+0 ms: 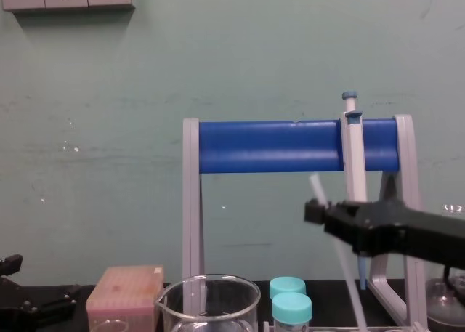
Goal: Pick up the stirring rod with one hand, then place it down.
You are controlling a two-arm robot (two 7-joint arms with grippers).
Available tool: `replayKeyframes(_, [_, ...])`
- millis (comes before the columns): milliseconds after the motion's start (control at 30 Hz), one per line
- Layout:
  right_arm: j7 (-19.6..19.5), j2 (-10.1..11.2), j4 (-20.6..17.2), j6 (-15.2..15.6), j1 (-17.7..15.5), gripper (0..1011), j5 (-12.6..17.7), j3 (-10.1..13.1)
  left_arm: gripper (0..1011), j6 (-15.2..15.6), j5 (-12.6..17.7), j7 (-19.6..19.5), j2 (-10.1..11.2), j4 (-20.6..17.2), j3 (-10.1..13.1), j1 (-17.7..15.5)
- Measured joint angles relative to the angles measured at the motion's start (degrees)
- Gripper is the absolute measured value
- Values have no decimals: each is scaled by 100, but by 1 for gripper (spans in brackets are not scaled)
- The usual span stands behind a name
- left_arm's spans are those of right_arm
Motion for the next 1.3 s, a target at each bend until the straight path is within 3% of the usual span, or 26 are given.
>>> replayKeyframes(200, [-21,3,-336,-251,-234,70,262,336,1000,0,0,0,0,0,0,0])
replayKeyframes(333, [-41,4,-591,-270,-272,70,489,560,1000,0,0,0,0,0,0,0])
replayKeyframes(533, [-232,44,-820,-266,-217,70,561,798,1000,0,0,0,0,0,0,0])
replayKeyframes(1300, [-310,81,-751,-212,-142,70,379,926,1000,0,0,0,0,0,0,0])
